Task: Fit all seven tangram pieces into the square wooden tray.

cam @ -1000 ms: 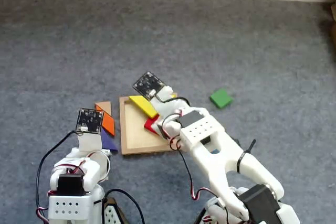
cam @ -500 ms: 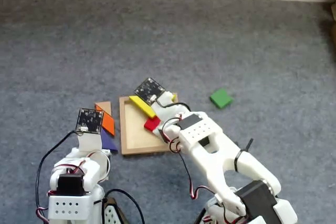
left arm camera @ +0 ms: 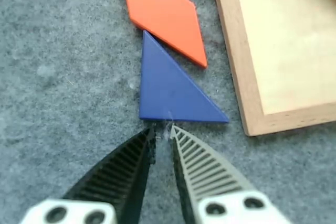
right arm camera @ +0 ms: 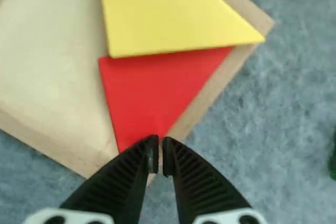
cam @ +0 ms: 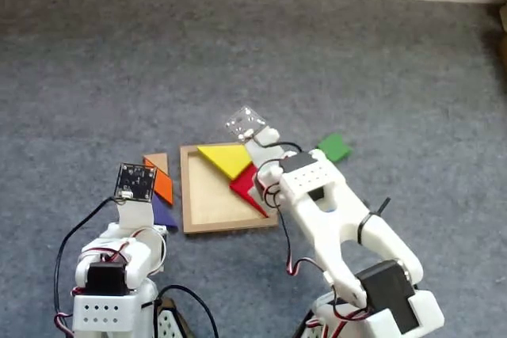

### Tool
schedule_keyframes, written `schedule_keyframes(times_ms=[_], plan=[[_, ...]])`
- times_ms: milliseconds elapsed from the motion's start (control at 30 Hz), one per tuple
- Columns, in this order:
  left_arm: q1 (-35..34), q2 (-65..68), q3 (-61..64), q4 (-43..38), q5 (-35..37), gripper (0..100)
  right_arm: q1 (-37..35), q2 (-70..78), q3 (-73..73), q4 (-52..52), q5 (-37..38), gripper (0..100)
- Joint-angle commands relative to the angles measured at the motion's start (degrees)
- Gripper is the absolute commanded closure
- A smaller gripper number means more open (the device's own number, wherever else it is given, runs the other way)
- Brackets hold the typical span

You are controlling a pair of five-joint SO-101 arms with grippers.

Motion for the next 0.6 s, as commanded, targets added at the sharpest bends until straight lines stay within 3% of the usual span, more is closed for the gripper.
schedule_keyframes(times_ms=[0, 167, 400, 567], plan=[[0.0, -2.7, 1.2, 0.2, 0.3, 93, 1.0, -0.7, -2.2, 0.9, 3.3, 97.4], [0.0, -2.7, 1.2, 0.2, 0.3, 93, 2.5, -1.5, -3.3, 6.5, 3.5, 97.4], [0.0, -2.7, 1.2, 0.2, 0.3, 93, 3.6, -7.7, -7.7, 6.4, 3.1, 97.4], [0.0, -2.7, 1.2, 0.2, 0.3, 93, 3.6, -8.0, -7.3, -5.5, -5.5, 97.2]])
